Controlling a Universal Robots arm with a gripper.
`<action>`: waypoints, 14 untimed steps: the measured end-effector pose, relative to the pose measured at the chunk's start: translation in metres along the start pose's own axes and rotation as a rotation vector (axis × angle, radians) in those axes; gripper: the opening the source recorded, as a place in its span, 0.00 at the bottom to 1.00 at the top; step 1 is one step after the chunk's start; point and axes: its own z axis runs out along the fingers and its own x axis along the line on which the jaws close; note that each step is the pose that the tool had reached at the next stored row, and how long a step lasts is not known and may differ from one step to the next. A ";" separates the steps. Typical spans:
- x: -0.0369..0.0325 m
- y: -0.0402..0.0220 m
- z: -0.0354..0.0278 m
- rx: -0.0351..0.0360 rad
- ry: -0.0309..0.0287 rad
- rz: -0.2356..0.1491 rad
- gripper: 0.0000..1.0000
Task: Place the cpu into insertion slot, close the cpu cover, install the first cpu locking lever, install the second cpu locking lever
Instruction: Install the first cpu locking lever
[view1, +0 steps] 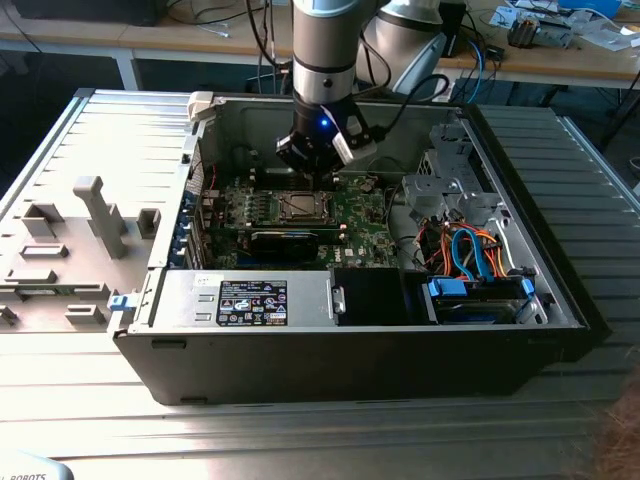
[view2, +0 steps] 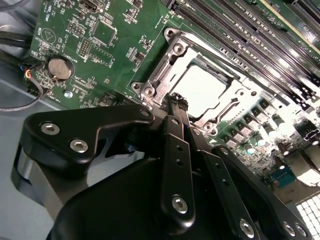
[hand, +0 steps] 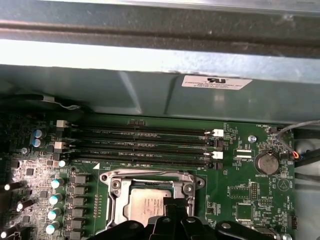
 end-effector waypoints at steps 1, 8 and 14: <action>0.0000 0.0001 -0.0009 -0.0001 -0.0001 0.000 0.11; -0.0001 0.0004 -0.0050 -0.0001 -0.0001 0.000 0.11; -0.0001 0.0005 -0.0057 0.0001 0.0000 0.000 0.11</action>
